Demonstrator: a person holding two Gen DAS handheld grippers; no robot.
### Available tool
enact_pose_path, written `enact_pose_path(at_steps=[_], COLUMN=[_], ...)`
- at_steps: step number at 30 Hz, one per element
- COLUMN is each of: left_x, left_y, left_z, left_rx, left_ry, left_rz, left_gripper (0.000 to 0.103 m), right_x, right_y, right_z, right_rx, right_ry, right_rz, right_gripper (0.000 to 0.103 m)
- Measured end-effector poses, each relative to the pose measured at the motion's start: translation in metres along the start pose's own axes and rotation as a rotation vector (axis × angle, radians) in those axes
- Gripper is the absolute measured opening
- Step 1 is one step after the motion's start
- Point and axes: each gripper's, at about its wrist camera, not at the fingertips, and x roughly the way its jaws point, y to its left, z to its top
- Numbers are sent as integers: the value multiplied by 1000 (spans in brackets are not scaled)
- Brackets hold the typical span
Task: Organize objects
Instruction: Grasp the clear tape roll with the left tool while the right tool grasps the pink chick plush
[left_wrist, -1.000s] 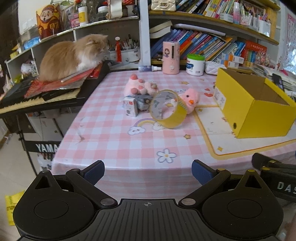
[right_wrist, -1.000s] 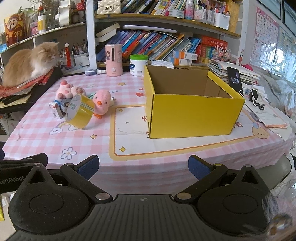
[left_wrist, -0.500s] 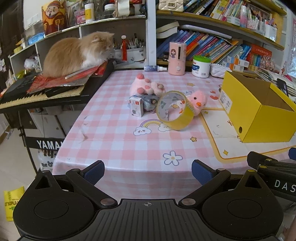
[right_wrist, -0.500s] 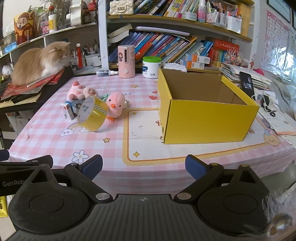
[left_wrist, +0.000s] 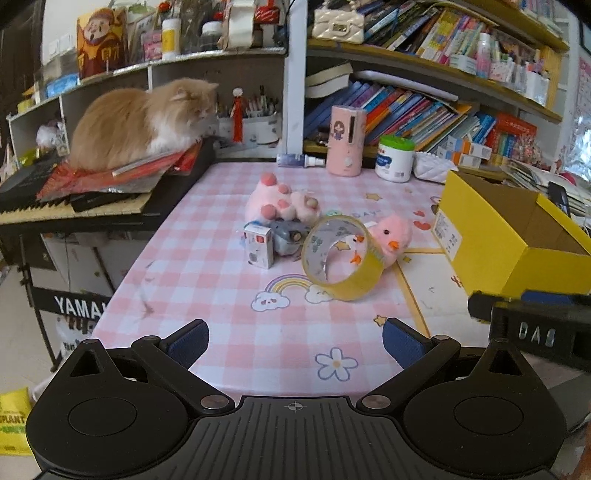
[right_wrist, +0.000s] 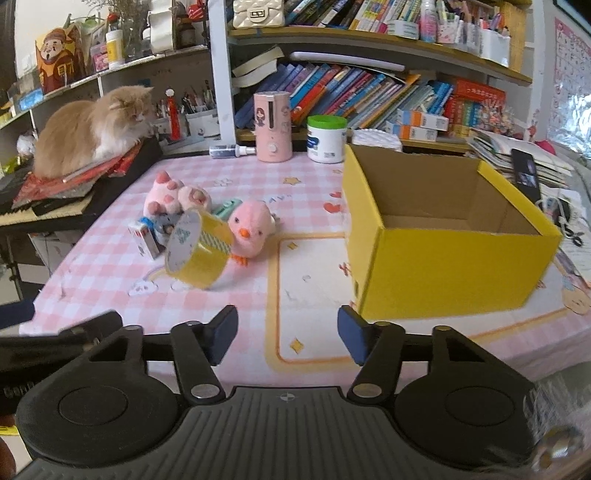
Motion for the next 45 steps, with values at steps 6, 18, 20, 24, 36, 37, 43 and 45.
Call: enact_pose_path(at_steps=[6,18,20,24,36,37,43,45], left_x=[27,99,111,132,175,174,159,153], left_y=[8,-3,-5,-6,-3,-1,7,16], left_z=[10,34,36,42,48,48,45,42], left_rx=[-73,-180,-192,-223,-314,-312,-274,-299], left_ry=[43,112,124,145,252,250,261,269], left_rz=[-32,-171,-171,-181,-239,-253,-182,-173], left_gripper=[102,102,102,102,96,93,85,85], right_x=[27,89,99,119,165,168,183,188], right_y=[-3,-13,-15,-20,-23,-23,-18,-15], right_z=[28,85,93,103,112,112,107,105], right_rx=[43,91,99,132,152,154,158,155], right_ry=[-3,50,62,106,233,242,283,293], right_rz=[69,206,219,257,296,297,295,290], right_gripper=[55,55,55,55,55,55,56,55])
